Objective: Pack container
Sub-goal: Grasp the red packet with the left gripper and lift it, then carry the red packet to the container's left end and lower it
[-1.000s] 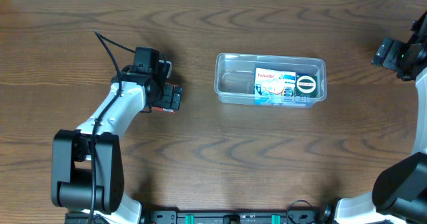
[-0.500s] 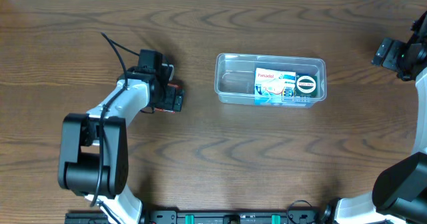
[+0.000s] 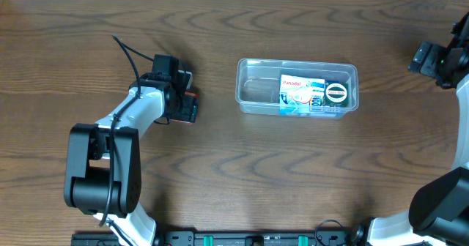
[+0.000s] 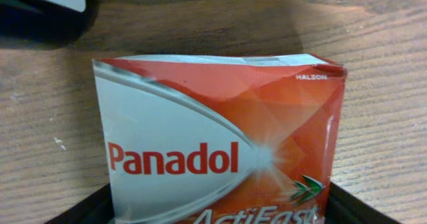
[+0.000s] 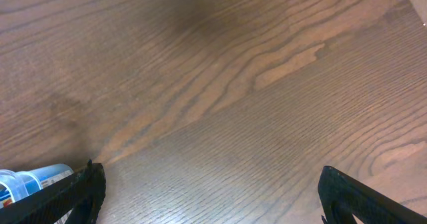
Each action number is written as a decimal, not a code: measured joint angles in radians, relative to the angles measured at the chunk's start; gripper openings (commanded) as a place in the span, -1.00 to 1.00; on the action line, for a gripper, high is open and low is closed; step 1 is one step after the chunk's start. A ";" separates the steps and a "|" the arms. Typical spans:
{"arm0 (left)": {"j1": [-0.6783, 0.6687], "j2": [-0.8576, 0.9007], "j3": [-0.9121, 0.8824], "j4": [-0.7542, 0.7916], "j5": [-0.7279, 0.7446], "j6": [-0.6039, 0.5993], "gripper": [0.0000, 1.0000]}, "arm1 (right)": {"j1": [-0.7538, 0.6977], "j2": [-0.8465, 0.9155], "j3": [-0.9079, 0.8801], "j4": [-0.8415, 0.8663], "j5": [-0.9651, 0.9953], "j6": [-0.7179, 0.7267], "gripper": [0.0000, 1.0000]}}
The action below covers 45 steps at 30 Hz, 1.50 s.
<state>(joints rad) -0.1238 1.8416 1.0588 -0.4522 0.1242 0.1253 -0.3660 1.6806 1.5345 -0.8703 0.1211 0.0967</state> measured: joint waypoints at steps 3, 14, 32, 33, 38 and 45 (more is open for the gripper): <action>0.000 -0.009 0.000 0.002 0.000 0.005 0.21 | 0.000 0.000 0.000 0.000 0.000 0.000 0.98; -0.010 -0.039 0.000 -0.012 0.000 -0.042 0.14 | 0.000 0.000 0.000 0.000 0.000 0.000 0.98; -0.240 -0.373 0.026 0.038 0.000 -0.245 0.14 | 0.000 0.000 0.000 0.000 0.000 0.000 0.99; -0.263 -0.378 0.032 0.066 0.000 -0.274 0.15 | 0.000 0.000 0.000 0.000 0.000 0.000 0.99; -0.369 -0.378 0.036 0.200 0.000 -0.374 0.14 | 0.000 0.000 0.000 0.000 0.000 0.000 0.98; -0.477 -0.341 0.038 0.371 -0.027 -0.487 0.13 | 0.000 0.000 0.000 0.000 0.000 0.000 0.98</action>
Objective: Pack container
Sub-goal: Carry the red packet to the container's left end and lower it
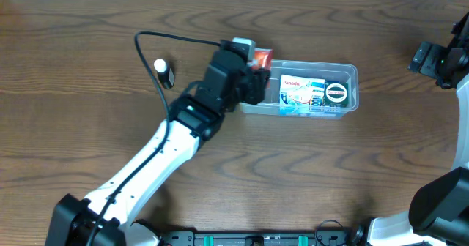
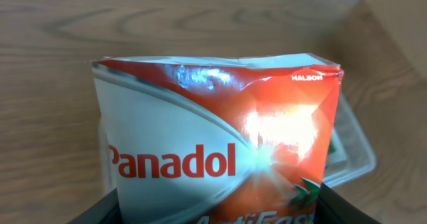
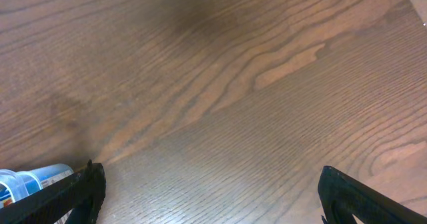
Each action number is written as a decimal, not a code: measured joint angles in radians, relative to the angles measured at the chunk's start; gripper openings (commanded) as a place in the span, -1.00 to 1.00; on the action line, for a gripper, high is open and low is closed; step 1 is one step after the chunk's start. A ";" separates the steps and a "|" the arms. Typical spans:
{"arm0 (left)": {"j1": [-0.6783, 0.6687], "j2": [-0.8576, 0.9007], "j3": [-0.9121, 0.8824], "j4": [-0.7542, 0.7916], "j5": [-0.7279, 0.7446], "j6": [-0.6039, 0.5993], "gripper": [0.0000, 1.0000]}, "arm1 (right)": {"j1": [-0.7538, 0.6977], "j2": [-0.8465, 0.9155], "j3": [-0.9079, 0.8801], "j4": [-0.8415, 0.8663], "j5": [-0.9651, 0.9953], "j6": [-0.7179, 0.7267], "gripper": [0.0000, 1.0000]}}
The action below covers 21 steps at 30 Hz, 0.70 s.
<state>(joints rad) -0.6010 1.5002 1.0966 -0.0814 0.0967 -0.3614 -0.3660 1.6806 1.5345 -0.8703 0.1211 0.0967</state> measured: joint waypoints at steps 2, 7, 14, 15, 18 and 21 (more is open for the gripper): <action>-0.019 0.028 0.001 0.029 -0.011 -0.014 0.13 | 0.000 0.000 0.000 0.000 0.000 0.000 0.98; -0.045 0.109 0.008 0.033 -0.030 -0.032 0.12 | 0.000 0.000 0.000 0.000 0.000 0.000 0.99; -0.046 0.185 0.023 0.034 -0.042 -0.035 0.01 | 0.000 0.000 0.000 0.000 0.000 0.000 0.99; -0.046 0.191 0.023 0.035 -0.043 -0.035 0.01 | 0.000 0.000 0.000 0.000 0.000 0.000 0.99; -0.046 0.212 0.023 0.035 -0.045 -0.035 0.01 | 0.000 0.000 0.000 0.000 0.000 0.000 0.99; -0.047 0.227 0.023 0.038 -0.045 -0.035 0.00 | 0.000 0.000 0.000 0.000 0.000 0.000 0.99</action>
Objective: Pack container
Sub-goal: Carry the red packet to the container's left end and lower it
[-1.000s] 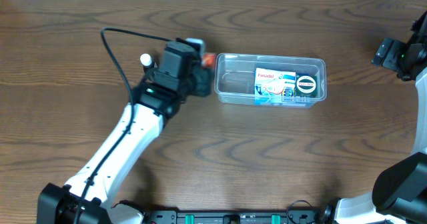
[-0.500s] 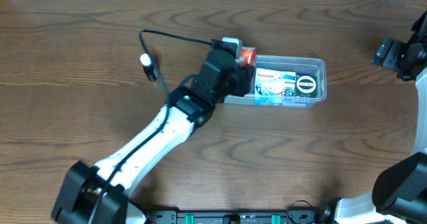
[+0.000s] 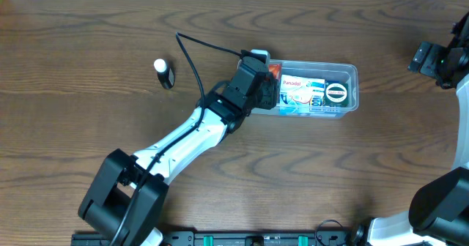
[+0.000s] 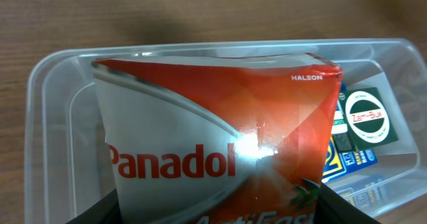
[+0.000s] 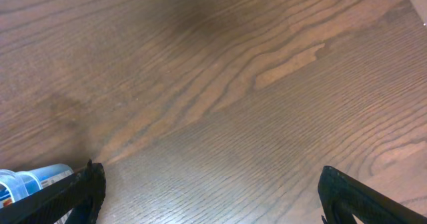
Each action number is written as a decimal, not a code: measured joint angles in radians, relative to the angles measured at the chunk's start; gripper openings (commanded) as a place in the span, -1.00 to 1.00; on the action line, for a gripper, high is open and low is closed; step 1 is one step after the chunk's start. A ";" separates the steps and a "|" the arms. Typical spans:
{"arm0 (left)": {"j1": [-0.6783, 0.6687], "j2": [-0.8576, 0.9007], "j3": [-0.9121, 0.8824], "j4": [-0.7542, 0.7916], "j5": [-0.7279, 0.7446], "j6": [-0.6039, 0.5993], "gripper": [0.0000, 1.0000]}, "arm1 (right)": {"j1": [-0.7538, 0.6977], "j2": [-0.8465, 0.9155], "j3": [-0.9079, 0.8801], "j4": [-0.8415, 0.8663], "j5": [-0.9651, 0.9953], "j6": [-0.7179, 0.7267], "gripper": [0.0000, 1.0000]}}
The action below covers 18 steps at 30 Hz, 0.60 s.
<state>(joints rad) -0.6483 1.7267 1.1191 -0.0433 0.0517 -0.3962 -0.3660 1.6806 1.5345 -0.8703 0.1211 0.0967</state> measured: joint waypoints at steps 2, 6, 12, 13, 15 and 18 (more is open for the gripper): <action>-0.002 0.005 0.000 -0.001 -0.006 0.001 0.00 | 0.000 0.000 0.000 0.000 0.000 0.000 0.99; -0.003 0.005 0.003 -0.024 -0.047 0.006 0.00 | 0.000 0.000 0.000 0.000 0.000 0.000 0.99; -0.003 0.006 0.003 -0.043 -0.083 0.012 0.01 | 0.000 0.000 0.000 0.000 0.000 0.000 0.99; -0.003 0.008 0.004 -0.043 -0.086 0.013 0.01 | 0.000 0.000 0.000 0.000 0.000 0.000 0.99; -0.003 0.019 0.005 -0.045 -0.090 0.016 0.01 | 0.000 0.000 0.000 0.000 0.000 0.000 0.98; -0.003 0.042 0.006 -0.050 -0.100 0.027 0.00 | 0.000 0.000 0.000 0.000 0.000 0.000 0.98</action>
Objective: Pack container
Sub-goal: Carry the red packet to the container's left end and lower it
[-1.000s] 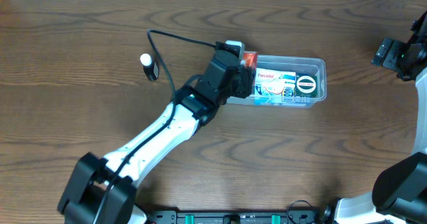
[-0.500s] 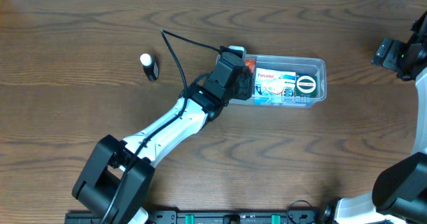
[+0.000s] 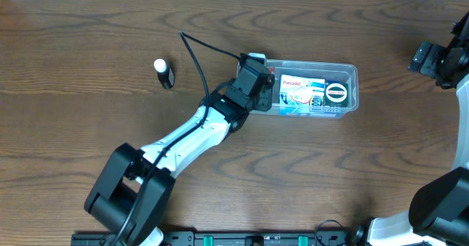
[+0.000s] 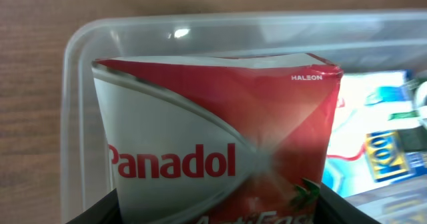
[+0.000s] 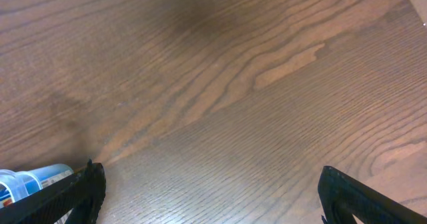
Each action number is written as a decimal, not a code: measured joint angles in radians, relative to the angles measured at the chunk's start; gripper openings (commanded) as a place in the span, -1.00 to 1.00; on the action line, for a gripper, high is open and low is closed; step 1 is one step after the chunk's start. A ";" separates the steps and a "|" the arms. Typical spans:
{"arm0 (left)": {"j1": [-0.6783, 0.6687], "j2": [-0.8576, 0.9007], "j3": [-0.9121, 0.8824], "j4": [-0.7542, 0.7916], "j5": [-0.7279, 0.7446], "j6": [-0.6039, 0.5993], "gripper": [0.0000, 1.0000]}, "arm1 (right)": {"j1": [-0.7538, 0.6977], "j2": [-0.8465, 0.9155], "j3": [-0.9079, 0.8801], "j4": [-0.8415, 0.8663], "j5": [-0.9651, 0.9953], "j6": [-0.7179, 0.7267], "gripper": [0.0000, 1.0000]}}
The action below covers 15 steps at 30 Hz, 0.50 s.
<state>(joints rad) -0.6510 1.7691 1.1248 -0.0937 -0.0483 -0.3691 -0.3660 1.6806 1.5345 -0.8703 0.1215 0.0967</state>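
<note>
A clear plastic container (image 3: 344, 72) lies at the table's upper middle, holding a blue Panadol box (image 3: 301, 93) and a round green-and-white tin (image 3: 336, 93). My left gripper (image 3: 256, 85) reaches into the container's left end, shut on a red and white Panadol ActiFast box (image 4: 213, 144), which fills the left wrist view above the container's left wall (image 4: 75, 117). My right gripper (image 5: 210, 194) stands open over bare wood at the far right edge, with nothing between its fingers (image 5: 347, 194).
A small black bottle with a white cap (image 3: 163, 73) lies on the table left of the container. A blue-capped item (image 5: 30, 179) shows at the lower left of the right wrist view. The table is dark brown wood.
My left gripper has moved lower and slightly left into the container's left end with the red box. The right arm has not moved.
My left gripper was shut on the red Panadol box on the table at the left. Then it held the box near the container's left end, uncovering the small bottle. Then the box hung over the container, and now it sits low inside the left end.
</note>
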 measured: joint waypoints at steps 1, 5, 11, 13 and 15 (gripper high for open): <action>0.000 0.009 0.000 -0.001 -0.006 0.003 0.01 | 0.000 0.000 0.000 0.000 0.000 0.000 0.98; 0.002 0.013 0.003 -0.008 -0.027 0.007 0.00 | 0.000 0.000 0.000 0.000 0.000 0.000 0.98; 0.013 0.013 0.006 -0.021 -0.042 0.010 -0.03 | 0.000 0.000 0.000 0.000 0.000 0.000 0.98; 0.014 0.013 0.008 -0.034 -0.048 0.011 -0.08 | 0.000 0.000 0.000 0.000 0.000 0.000 0.98; 0.014 0.013 0.009 -0.051 -0.063 0.011 -0.07 | 0.000 0.000 0.000 0.000 0.000 0.000 0.99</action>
<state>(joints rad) -0.6369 1.7824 1.1339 -0.1452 -0.1116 -0.3580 -0.3660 1.6806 1.5345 -0.8703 0.1215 0.0967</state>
